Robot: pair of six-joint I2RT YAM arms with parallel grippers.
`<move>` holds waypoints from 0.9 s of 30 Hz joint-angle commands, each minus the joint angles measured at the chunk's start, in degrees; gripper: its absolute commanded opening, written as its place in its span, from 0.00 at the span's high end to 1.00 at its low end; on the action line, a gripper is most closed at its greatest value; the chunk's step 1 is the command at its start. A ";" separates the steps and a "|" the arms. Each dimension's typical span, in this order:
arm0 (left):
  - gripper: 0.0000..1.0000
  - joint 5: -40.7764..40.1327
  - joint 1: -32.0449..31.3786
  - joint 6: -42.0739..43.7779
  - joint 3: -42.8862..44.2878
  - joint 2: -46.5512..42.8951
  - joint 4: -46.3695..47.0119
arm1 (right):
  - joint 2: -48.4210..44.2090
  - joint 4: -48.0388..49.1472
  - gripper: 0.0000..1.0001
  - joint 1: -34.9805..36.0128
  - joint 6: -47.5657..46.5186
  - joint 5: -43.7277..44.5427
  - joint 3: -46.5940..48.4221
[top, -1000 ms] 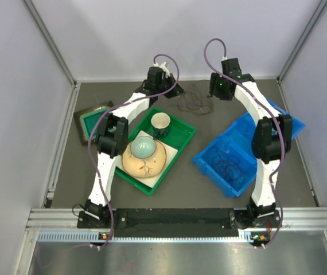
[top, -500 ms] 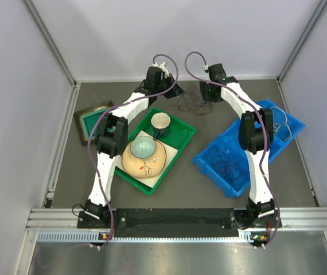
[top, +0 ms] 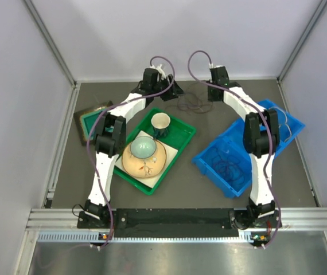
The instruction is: Untangle the cables
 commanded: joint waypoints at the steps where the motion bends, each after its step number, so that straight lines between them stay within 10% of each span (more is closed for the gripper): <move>1: 0.29 1.83 2.46 -0.49 -1.18 -6.31 1.16 | -13.47 5.68 1.00 0.36 2.36 4.62 0.64; 27: 0.19 3.94 5.02 1.70 -11.29 -16.78 3.18 | -26.41 -7.59 1.00 0.45 9.92 -3.90 21.65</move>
